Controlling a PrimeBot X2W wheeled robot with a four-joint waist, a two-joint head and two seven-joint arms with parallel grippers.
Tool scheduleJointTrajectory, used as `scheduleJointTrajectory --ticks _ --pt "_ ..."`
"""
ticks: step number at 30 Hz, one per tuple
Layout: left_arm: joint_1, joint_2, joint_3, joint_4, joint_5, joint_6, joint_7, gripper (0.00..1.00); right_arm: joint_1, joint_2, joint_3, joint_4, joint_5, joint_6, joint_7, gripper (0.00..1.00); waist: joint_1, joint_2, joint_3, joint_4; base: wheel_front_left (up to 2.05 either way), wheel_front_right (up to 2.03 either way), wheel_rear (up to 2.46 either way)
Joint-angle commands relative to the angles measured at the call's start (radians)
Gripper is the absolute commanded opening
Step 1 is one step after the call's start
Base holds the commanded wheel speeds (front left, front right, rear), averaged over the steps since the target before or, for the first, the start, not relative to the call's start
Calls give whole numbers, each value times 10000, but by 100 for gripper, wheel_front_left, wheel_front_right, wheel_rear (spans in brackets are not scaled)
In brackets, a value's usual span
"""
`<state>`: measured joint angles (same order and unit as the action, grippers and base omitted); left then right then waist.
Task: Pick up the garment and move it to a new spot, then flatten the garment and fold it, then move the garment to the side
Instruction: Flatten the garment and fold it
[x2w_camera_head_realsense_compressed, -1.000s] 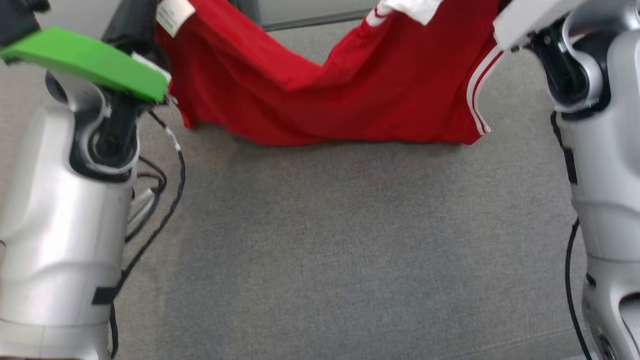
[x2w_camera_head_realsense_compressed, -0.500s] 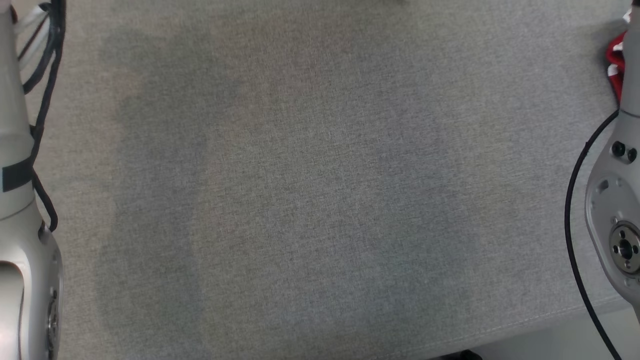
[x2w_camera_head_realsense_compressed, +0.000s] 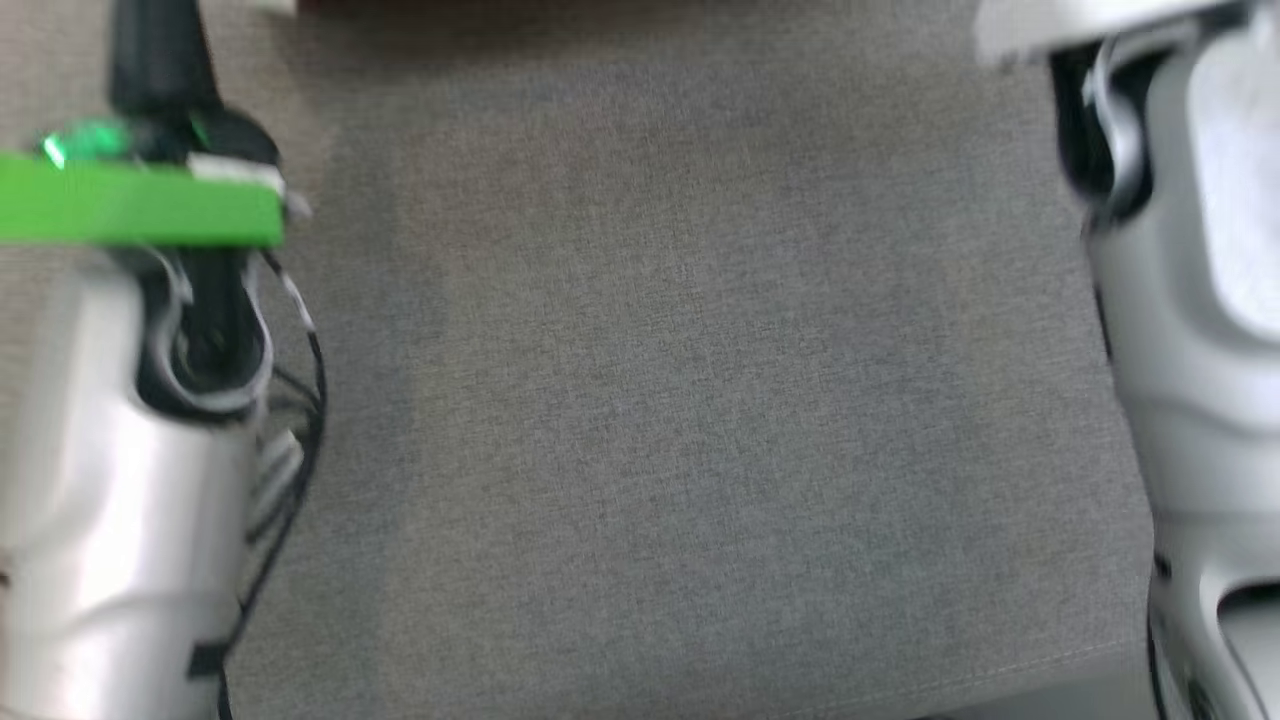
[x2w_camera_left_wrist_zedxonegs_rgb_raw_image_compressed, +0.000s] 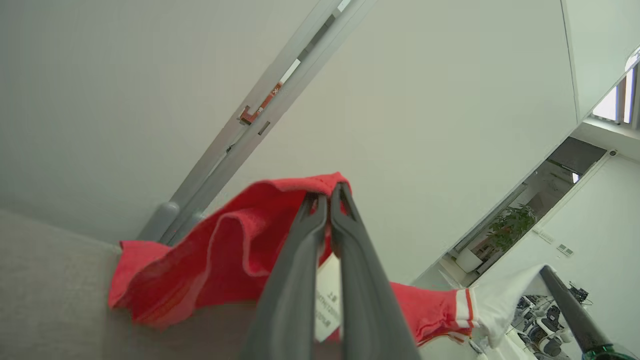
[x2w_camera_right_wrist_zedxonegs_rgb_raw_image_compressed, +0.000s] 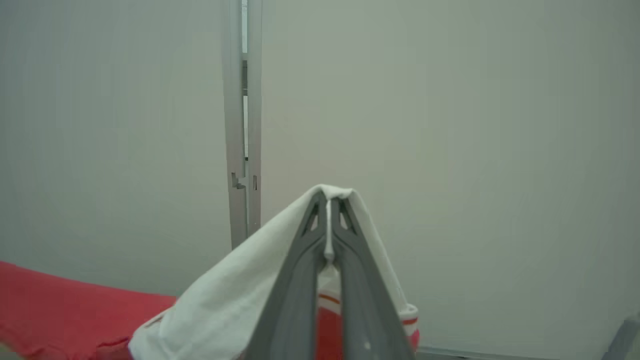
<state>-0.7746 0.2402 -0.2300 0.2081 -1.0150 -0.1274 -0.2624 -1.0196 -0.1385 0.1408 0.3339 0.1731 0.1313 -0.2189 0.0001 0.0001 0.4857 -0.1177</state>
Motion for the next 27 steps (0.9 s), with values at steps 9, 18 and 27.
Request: scheduleJointTrajectory --ticks 9,18,27 --pt "3571 -5 -319 197 -576 -50 -27 0 5431 -1297 720 -3027 1709 -10 4962 0 -1 -1 -2455 57 0 0 0" --pt "5597 16 -644 931 -609 -50 -28 0 9292 -1375 -596 -5336 1551 -12 8889 0 -1 -1 -3387 161 0 0 0" --pt "7309 -34 -1048 995 -1376 -49 127 0 11385 -1429 -1282 -7062 1988 -10 11230 0 -1 -1 -4066 333 0 0 0"
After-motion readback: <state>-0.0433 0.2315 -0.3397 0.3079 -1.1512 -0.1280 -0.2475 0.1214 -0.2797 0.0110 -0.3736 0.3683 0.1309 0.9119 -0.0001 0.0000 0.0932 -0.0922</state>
